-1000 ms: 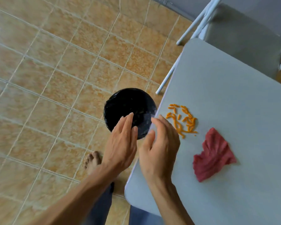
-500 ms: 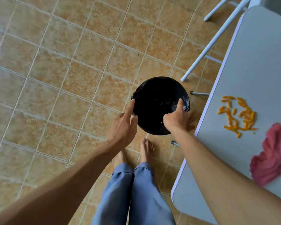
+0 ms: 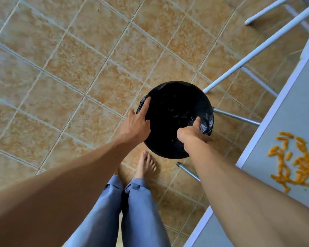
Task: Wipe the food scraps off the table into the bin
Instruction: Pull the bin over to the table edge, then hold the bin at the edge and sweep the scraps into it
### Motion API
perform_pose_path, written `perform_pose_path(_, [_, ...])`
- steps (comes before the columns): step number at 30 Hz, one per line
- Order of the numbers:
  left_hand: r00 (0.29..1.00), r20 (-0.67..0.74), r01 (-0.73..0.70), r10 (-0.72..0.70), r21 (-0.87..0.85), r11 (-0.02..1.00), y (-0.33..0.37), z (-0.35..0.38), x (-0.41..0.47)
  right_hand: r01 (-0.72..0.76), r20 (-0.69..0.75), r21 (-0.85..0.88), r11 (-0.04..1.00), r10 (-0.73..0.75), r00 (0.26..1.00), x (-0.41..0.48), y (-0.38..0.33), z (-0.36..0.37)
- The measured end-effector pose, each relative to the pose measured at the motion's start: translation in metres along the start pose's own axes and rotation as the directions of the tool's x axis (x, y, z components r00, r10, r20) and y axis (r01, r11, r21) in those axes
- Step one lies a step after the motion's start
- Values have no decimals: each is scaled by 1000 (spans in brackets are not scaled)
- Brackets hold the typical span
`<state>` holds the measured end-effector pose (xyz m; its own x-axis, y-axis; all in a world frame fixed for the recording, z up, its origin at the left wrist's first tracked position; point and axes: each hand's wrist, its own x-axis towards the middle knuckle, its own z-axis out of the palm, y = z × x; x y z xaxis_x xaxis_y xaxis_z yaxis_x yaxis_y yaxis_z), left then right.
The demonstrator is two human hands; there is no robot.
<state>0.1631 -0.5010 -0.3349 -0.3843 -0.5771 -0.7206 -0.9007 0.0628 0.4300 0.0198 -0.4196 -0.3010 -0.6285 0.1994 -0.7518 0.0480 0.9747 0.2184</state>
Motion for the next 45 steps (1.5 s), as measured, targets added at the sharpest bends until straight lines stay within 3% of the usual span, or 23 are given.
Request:
perform_pose_path(3, [997, 19, -77, 77, -5, 997, -9, -2, 10, 59, -119, 73, 996, -50, 992, 7, 4, 10])
perform_pose_path(5, [998, -52, -40, 38, -35, 999, -17, -11, 14, 155, -152, 58, 986, -144, 978, 5, 5, 16])
perform_pose_path(13, [989, -135, 55, -59, -33, 998, -55, -86, -10, 502, -64, -35, 864, -503, 862, -28, -26, 19])
perform_pose_path(22, [963, -266, -57, 39, -62, 996, -20, -150, -115, 603, -57, 34, 797, -601, 797, -110, 10, -33])
perform_pose_path(27, [971, -227, -86, 74, -43, 995, 14, -164, -141, 615, 3, -10, 788, -615, 789, -145, 36, -65])
perform_pose_path(31, [973, -217, -91, 82, -34, 995, 34, -171, -145, 755, -9, -97, 648, -759, 651, -188, 71, -93])
perform_pose_path(34, [966, -226, -144, 129, -50, 988, 49, -167, -143, 886, -199, -140, 442, -889, 412, -211, 106, -112])
perform_pose_path(36, [957, -237, -186, 170, -50, 981, 58, -162, -139, 893, -453, -152, 424, -833, 318, -199, 128, -127])
perform_pose_path(38, [951, -237, -215, 200, -39, 976, 65, -154, -136, 847, -675, -85, 524, -656, 338, -166, 155, -140])
perform_pose_path(40, [951, -231, -218, 205, -28, 976, 70, -146, -134, 726, -810, -20, 688, -437, 392, -126, 190, -151])
perform_pose_path(43, [956, -217, -196, 197, 26, 980, 77, -132, -136, 511, -832, 142, 848, -178, 526, -84, 237, -152])
perform_pose_path(45, [955, -208, -207, 213, 49, 977, 81, -125, -141, 480, -790, 58, 875, -254, 559, -68, 251, -142])
